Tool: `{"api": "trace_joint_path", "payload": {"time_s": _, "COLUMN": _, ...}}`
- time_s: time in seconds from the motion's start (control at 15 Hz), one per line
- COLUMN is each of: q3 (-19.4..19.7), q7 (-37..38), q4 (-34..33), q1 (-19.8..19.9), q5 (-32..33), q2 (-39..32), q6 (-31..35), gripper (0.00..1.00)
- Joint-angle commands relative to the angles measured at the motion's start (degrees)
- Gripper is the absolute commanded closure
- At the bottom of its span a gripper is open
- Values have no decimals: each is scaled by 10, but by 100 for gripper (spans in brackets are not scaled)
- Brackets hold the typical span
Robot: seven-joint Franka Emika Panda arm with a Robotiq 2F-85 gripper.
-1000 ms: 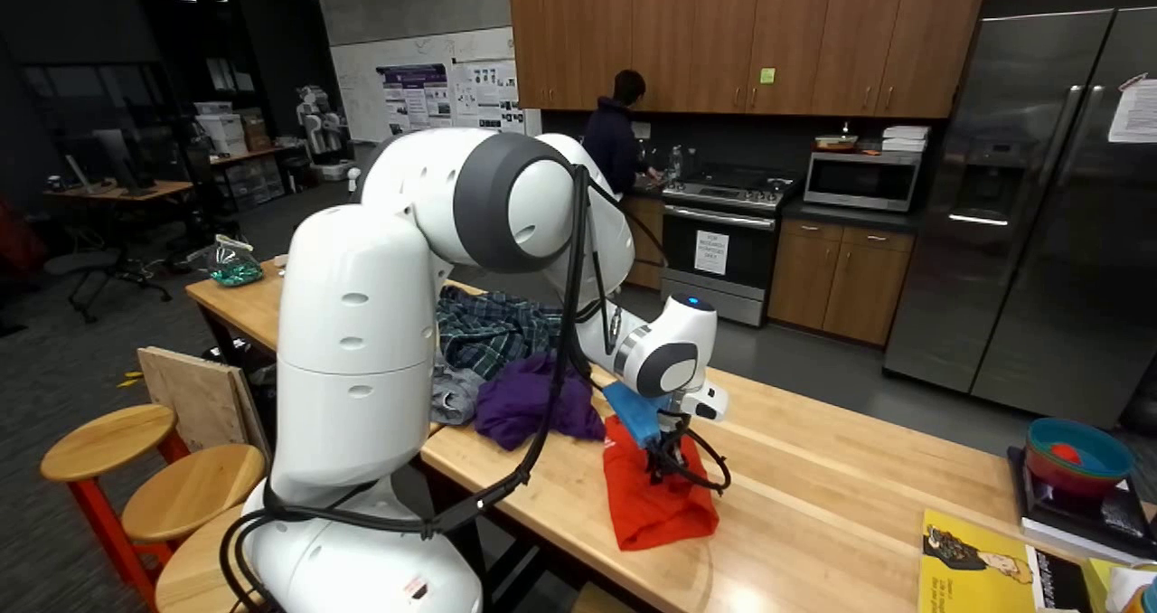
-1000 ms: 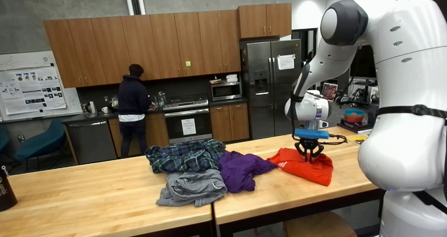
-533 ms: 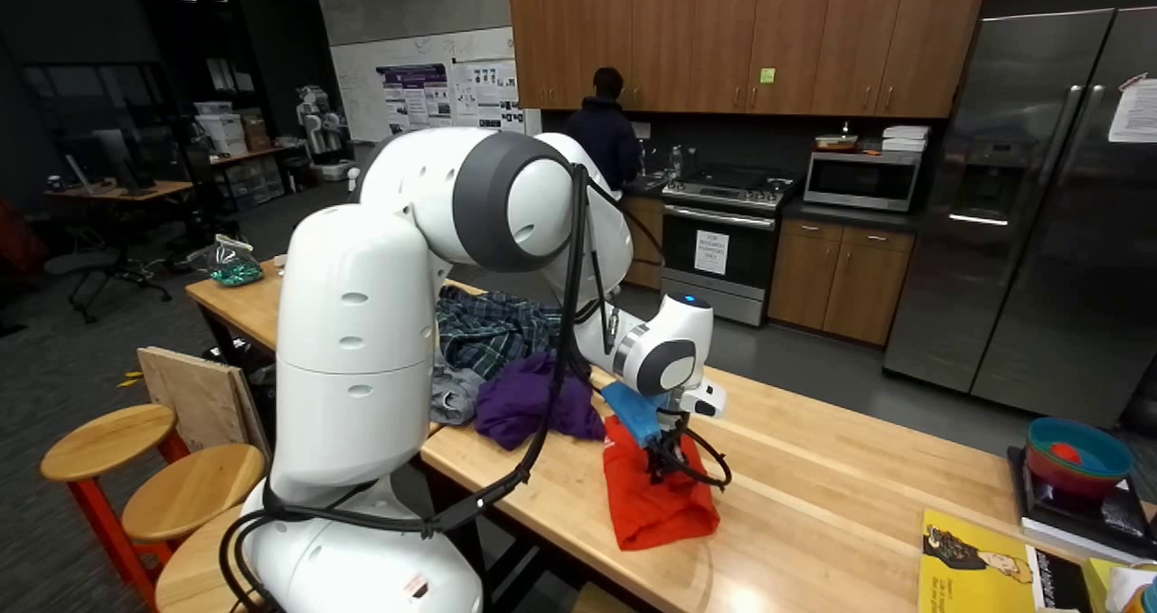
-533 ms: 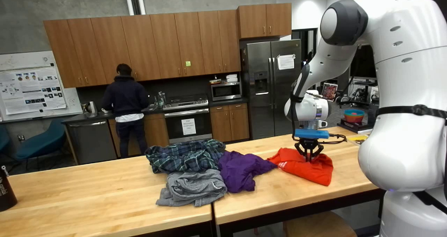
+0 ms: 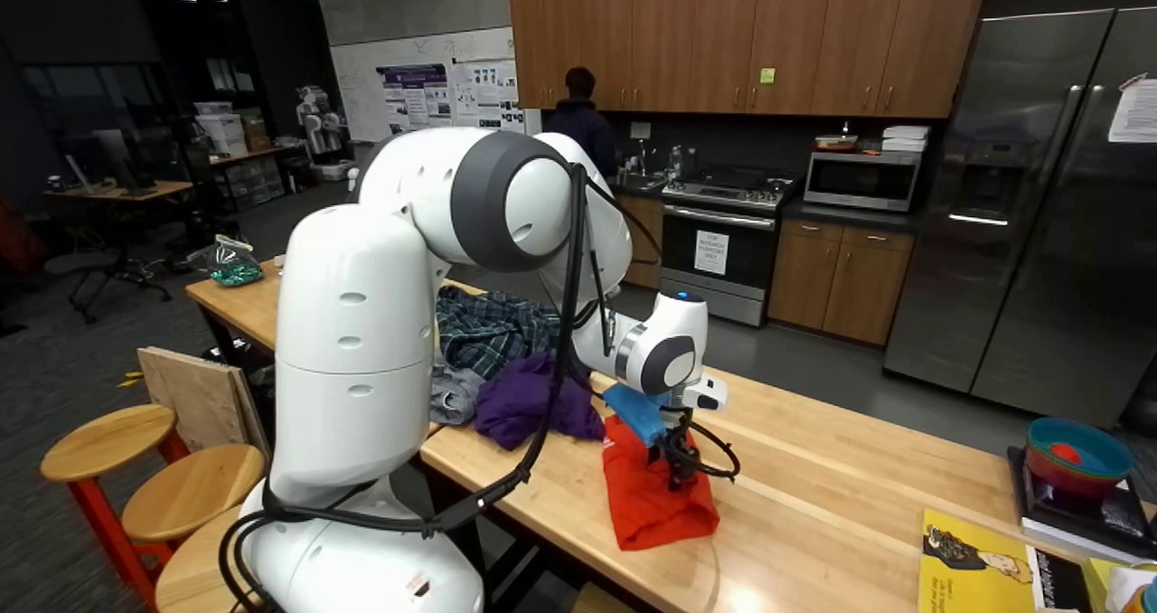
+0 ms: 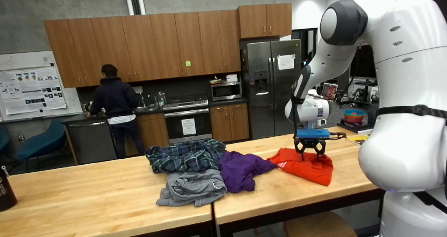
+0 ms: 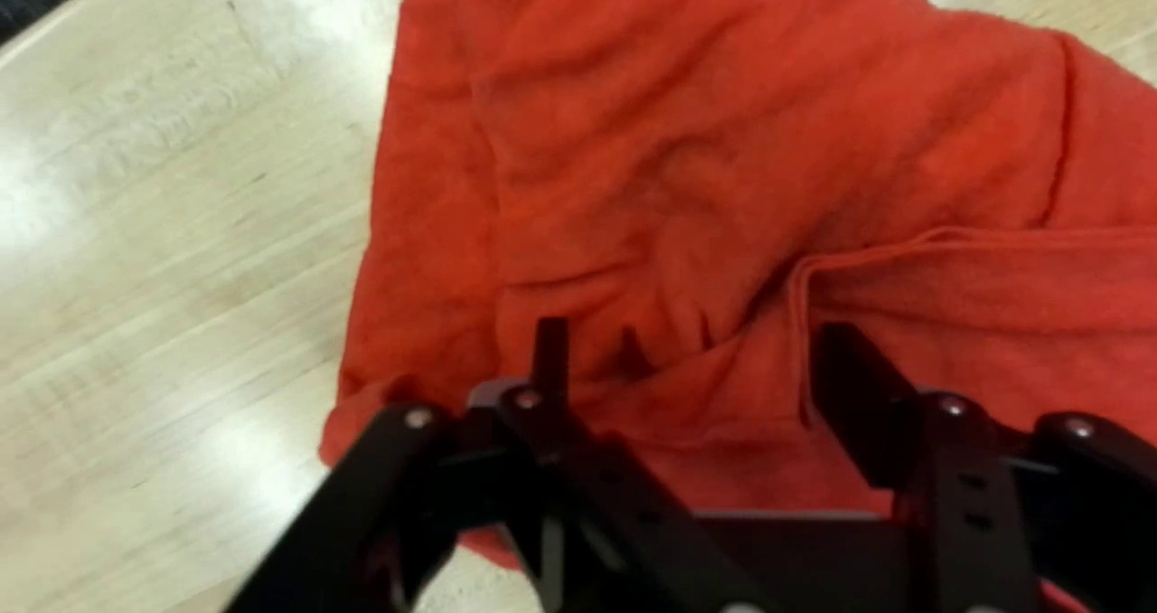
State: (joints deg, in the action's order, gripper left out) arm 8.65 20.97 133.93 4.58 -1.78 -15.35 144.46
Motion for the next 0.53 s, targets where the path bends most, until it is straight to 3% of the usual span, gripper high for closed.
{"api": "trace_joint_path", "payload": {"time_s": 0.0, "q3": 16, "q7": 20, "q4": 13, "q1": -15, "q5": 38, "q2": 15, "q6": 24, "gripper": 2}}
{"api": "trace_joint_path", "payload": {"time_s": 0.07, "q3": 17, "q7": 20, "q4": 13, "q1": -16, "q5": 43, "q2": 14, "q6": 29, "gripper": 43}}
{"api": "trace_joint_path", "payload": {"time_s": 0.2, "q3": 19, "q7": 21, "q4": 13, "q1": -18, "q5": 50, "q2": 13, "q6": 37, "gripper": 40}}
{"api": "trace_joint_path", "payload": {"time_s": 0.47, "q3": 17, "q7": 16, "q4": 14, "q1": -18, "q5": 47, "q2": 12, "q6": 42, "gripper": 69}}
